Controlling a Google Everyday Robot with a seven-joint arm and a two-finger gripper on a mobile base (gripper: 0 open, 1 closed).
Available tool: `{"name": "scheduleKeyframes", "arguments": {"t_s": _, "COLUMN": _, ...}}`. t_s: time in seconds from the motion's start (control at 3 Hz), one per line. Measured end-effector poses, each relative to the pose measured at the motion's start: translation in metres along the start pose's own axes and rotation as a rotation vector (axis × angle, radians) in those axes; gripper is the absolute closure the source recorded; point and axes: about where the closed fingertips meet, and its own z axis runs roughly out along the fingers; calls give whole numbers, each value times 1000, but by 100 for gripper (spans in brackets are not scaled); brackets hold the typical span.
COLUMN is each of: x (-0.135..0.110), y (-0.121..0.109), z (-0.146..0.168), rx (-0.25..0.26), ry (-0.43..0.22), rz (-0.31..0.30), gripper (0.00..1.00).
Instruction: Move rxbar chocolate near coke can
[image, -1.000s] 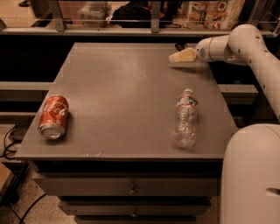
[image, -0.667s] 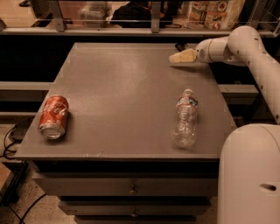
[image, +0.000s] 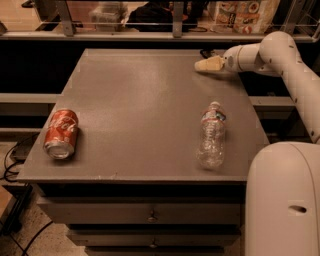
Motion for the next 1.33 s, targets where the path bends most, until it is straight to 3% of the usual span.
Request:
{"name": "scheduleKeyframes", "arguments": {"t_s": 1.0, "x": -5, "y": -10, "z": -6, "rx": 17, "ry": -38, "rz": 24, "gripper": 91}}
{"name": "scheduleKeyframes", "arguments": {"t_s": 1.33, "x": -20, "y": 3, "z": -11, "rx": 3, "ry": -56, "rz": -9, "gripper": 100}}
